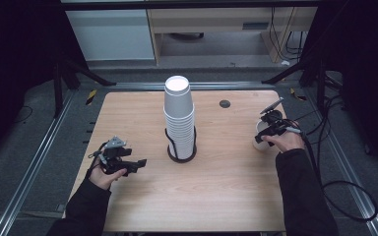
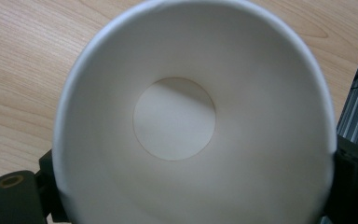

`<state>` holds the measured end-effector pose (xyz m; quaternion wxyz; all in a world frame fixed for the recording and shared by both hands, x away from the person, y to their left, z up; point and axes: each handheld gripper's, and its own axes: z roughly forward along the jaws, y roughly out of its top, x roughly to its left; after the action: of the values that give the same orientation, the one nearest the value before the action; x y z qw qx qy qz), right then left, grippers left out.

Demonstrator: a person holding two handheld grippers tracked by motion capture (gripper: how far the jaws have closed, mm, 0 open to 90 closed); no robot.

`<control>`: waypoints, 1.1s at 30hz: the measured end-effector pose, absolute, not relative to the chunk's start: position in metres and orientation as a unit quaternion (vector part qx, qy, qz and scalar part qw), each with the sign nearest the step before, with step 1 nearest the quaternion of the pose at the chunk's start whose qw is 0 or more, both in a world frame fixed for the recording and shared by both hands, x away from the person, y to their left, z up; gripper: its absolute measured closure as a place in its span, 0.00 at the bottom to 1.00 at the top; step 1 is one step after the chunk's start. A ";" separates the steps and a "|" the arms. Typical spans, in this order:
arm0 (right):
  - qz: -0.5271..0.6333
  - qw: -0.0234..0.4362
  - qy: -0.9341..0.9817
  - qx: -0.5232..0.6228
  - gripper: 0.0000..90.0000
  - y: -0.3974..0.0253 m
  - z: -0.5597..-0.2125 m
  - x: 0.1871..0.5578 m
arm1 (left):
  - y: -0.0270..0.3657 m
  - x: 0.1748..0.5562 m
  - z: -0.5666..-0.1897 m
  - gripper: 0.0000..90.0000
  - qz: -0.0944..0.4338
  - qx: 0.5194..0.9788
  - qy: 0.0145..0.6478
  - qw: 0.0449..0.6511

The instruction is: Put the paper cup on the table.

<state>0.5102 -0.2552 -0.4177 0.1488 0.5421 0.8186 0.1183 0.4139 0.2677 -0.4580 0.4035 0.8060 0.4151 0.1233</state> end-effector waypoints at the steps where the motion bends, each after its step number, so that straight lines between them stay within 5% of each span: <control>1: 0.118 0.149 0.819 0.542 0.11 -0.255 -0.418 0.510 | 0.268 0.414 -0.458 0.19 0.123 0.806 0.415 0.404; 33: 0.089 0.134 0.840 0.519 0.08 -0.250 -0.430 0.513 | 0.266 0.414 -0.459 0.18 0.119 0.809 0.412 0.403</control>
<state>0.5132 -0.2499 -0.4302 0.1340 0.5187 0.8397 0.0888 0.4138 0.2661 -0.4593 0.4027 0.8088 0.4118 0.1190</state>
